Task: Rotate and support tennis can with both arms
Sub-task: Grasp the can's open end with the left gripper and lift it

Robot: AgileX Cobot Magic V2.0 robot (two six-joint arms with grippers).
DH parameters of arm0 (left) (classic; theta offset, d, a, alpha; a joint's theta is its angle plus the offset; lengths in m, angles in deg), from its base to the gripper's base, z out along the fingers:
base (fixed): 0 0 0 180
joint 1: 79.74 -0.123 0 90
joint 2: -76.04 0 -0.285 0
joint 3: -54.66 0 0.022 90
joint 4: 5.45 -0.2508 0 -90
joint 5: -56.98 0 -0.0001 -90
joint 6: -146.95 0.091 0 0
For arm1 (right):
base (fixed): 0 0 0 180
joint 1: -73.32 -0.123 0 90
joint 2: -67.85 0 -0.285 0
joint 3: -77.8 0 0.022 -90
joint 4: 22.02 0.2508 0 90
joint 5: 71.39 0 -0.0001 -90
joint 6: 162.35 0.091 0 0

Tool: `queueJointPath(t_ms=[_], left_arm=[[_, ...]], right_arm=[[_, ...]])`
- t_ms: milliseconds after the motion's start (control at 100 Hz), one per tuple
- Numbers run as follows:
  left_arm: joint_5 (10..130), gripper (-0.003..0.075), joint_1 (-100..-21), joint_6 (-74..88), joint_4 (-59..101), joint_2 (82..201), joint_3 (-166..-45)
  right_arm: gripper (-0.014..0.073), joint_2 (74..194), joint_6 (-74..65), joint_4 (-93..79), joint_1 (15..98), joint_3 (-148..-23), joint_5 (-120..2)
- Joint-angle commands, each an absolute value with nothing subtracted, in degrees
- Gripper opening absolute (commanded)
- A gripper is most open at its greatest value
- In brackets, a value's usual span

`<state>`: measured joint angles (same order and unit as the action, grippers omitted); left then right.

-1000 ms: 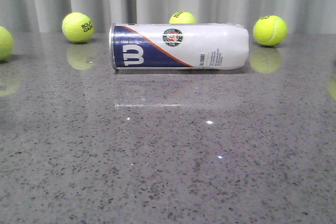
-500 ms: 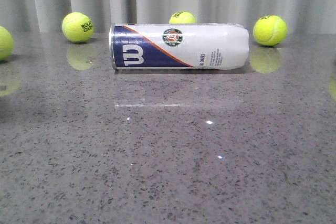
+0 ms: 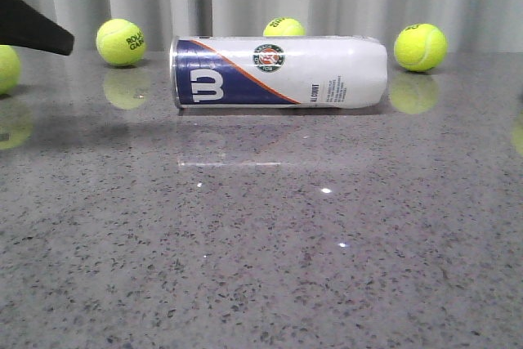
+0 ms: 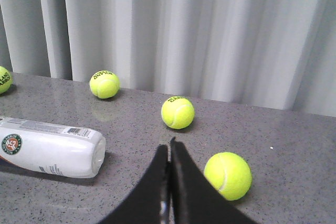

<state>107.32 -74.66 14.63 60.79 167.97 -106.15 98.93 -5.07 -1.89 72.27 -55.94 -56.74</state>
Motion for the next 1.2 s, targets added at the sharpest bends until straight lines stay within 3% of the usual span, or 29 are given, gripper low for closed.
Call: queueJointPath(t_ms=[0,190,860,930,1000,1190], left_arm=[[110.46,0.0596,-74.72,18.4,69.44,169.84,-110.2],[116.25,0.0596,-74.72,19.12,74.48,177.26,-115.74],[115.85,0.0587,-68.72,19.12,79.16,188.22,-122.26],[115.85,0.0535,-68.72,19.12,80.28,188.61,-122.34],[115.74,0.043,-68.72,19.12,80.5,188.61,-122.34],[115.85,0.0004,-68.72,20.46,80.87,188.61,-122.34]], right_arm=[[-0.007,99.19,-4.86,-1.03,72.31,-57.21,-61.26],[-0.007,99.19,-4.86,-1.03,72.31,-57.21,-61.26],[-0.007,99.18,-4.86,-1.03,72.31,-57.21,-61.32],[-0.007,99.18,-4.86,-1.03,72.31,-57.21,-61.32],[-0.007,99.18,-4.86,-1.03,72.31,-57.21,-61.32],[-0.007,99.18,-4.86,-1.03,72.31,-57.21,-61.32]])
